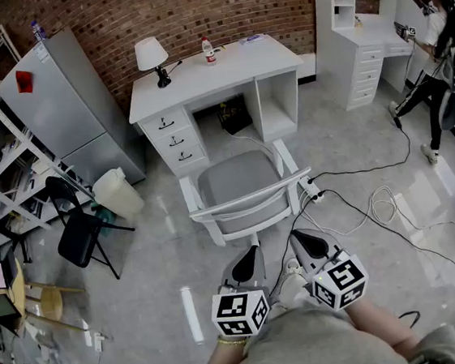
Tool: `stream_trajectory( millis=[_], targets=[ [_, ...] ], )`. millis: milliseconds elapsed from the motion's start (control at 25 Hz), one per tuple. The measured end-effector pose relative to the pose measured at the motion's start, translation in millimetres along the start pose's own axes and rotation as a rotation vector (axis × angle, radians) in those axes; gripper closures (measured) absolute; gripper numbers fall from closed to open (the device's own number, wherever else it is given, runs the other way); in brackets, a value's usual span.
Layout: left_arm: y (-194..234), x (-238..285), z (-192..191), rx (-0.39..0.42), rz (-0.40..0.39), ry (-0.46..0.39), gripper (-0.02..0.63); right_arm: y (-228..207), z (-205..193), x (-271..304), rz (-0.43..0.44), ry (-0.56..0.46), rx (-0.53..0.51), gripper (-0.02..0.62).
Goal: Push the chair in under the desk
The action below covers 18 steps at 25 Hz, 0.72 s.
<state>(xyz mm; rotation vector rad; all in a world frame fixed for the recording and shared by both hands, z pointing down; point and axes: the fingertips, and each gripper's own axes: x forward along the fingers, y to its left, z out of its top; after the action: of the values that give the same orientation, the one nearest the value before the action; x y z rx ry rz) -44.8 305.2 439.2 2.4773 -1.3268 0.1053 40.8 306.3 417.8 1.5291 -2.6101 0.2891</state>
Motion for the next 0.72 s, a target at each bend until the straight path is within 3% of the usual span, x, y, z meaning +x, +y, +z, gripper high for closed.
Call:
stream_trajectory(
  millis=[560,720],
  targets=[
    [17.2,2.1,3.2,-0.006,0.053,-0.006,0.595,1.4,-0.2,13.8,0.033,0.018,-0.015,0.588],
    [20.0,5.5,0.3,-0.002,0.058,0.009,0.595,-1.7,1.7,15.1,0.048,-0.007,0.024,0.588]
  ],
)
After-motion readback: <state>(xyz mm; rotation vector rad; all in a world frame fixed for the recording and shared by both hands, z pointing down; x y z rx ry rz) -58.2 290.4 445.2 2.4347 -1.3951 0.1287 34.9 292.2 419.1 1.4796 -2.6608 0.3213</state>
